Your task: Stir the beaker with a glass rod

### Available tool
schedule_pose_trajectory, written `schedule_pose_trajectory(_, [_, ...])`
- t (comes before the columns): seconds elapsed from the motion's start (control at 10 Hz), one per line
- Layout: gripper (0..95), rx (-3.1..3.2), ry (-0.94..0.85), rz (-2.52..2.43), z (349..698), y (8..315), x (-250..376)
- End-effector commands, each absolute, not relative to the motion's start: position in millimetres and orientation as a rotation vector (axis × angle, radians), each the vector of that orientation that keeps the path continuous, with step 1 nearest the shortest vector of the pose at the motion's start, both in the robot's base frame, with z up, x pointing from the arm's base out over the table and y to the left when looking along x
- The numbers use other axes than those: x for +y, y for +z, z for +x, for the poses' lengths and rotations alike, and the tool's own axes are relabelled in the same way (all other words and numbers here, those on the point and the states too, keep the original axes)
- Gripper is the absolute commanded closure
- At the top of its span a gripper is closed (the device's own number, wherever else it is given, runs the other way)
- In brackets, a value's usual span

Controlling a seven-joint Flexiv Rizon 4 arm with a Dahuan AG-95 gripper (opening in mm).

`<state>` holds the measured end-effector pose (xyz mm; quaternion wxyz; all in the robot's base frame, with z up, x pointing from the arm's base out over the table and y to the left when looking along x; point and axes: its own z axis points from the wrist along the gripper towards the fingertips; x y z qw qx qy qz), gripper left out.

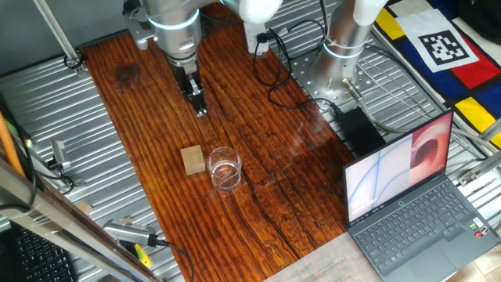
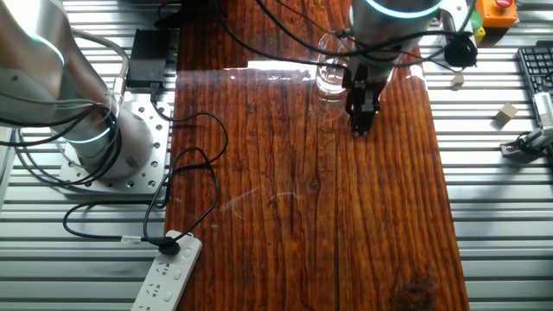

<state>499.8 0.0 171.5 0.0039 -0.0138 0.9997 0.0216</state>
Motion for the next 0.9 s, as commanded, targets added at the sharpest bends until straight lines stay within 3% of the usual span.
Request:
schedule_pose_trajectory(0.1, [95.0,3.135,0.067,-0.061,500.0,171.0,0.2])
schedule_pose_trajectory(0.9, [95.0,3.134,0.046,-0.137,500.1,170.9,0.1])
